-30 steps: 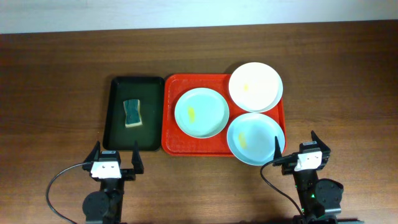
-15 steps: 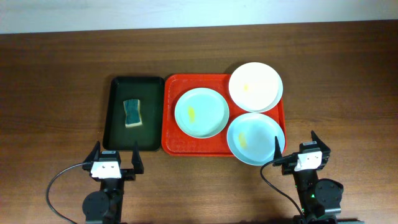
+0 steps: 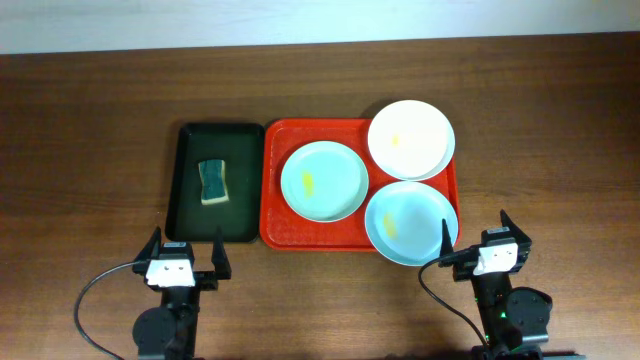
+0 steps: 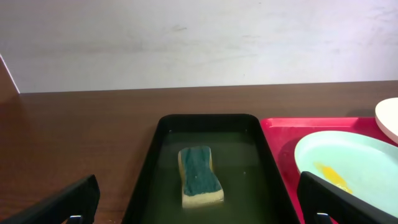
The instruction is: Clean dirty plates on tray and stack at the side
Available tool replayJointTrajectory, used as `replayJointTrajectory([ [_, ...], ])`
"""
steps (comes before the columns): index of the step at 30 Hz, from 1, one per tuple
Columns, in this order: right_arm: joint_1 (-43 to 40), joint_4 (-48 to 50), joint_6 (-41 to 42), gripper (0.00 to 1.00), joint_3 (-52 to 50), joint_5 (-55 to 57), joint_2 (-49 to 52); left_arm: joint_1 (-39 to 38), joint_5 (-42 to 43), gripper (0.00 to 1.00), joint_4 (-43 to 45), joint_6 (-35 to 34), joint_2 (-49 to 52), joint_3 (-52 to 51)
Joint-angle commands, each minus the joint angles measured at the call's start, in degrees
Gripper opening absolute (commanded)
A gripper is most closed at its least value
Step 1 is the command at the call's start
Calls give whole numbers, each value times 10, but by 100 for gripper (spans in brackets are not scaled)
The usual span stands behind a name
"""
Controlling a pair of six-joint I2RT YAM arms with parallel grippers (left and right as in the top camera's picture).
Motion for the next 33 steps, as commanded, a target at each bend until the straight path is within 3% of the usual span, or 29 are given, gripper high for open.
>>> replayJointTrajectory([
  [1,-4,-3,-2,98,-3,9,1,-2,10,99,2,11,-3,-2],
  [25,-4,-3,-2,98,-3,9,1,-2,11,99,2,11,-3,-1],
  [33,-4,-3,-1,98,-3,9,1,-2,60,99,-15,11,-3,34],
])
